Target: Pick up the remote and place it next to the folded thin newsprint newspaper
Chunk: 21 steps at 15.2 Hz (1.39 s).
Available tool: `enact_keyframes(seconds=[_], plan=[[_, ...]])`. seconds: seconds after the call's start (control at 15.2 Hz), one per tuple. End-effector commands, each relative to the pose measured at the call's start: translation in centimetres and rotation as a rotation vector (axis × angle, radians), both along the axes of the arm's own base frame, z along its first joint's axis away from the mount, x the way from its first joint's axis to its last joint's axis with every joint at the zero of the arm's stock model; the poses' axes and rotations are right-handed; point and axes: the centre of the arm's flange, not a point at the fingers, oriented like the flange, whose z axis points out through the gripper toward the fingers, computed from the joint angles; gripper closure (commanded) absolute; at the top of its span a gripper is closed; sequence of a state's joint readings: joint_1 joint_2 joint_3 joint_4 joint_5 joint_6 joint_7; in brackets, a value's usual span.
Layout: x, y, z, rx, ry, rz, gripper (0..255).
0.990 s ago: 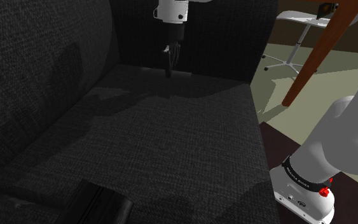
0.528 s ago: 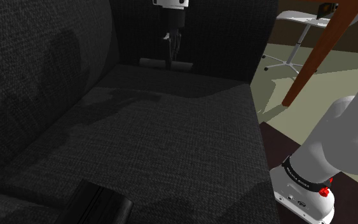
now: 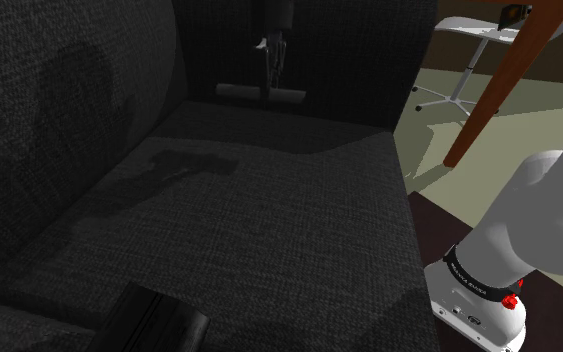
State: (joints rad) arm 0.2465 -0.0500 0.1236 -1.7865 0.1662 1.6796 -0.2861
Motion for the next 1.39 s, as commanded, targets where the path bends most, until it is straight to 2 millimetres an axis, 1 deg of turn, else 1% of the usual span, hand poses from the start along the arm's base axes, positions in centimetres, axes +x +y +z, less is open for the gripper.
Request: enact_keyframes(seconds=[0.0,1.32], plan=[[-2.2,1.7,0.0,0.0,0.0,-0.001,255],[-23.7,17.0,0.0,0.0,0.0,-0.001,255]])
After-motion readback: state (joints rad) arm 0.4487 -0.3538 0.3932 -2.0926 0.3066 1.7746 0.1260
